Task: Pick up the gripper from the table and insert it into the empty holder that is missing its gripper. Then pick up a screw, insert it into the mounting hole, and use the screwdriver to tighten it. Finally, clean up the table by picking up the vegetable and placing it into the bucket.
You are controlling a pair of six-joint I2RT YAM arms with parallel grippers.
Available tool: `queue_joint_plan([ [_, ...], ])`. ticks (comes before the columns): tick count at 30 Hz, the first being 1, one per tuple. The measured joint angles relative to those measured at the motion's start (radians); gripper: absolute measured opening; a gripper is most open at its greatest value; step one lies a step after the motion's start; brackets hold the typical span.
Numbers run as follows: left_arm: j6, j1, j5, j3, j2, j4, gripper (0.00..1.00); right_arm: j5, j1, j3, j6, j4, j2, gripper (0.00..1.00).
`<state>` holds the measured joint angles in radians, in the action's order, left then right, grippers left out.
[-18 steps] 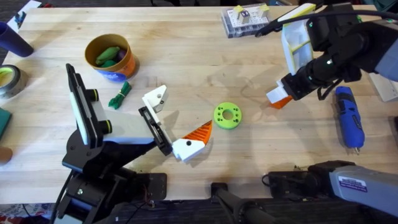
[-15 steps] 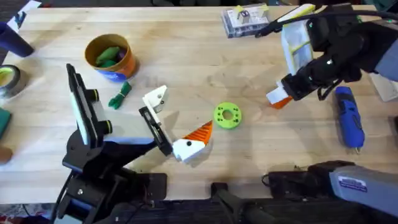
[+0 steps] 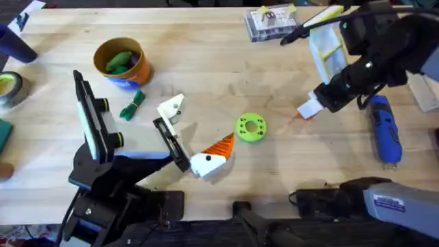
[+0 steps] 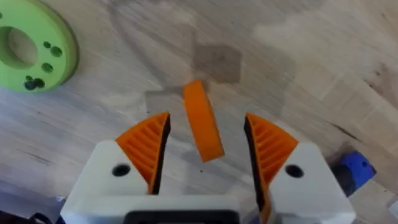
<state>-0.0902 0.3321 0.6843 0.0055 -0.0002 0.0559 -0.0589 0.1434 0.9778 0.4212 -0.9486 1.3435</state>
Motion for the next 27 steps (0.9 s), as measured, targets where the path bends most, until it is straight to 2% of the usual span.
queue_joint_plan([
  [5, 0.0, 0.0, 0.0, 0.0, 0.0, 0.0, 0.99, -0.013, 0.001, 0.074, 0.126, -0.075, -0.011, 0.721],
  [14, 0.0, 0.0, 0.0, 0.0, 0.0, 0.0, 0.99, -0.031, 0.001, 0.078, 0.308, -0.118, -0.014, 0.721],
  [22, 0.0, 0.0, 0.0, 0.0, 0.0, 0.0, 0.99, -0.031, 0.009, 0.079, 0.358, -0.137, 0.099, 0.721],
  [27, 0.0, 0.0, 0.0, 0.0, 0.0, 0.0, 0.99, -0.031, 0.014, 0.079, 0.362, -0.136, 0.127, 0.721],
])
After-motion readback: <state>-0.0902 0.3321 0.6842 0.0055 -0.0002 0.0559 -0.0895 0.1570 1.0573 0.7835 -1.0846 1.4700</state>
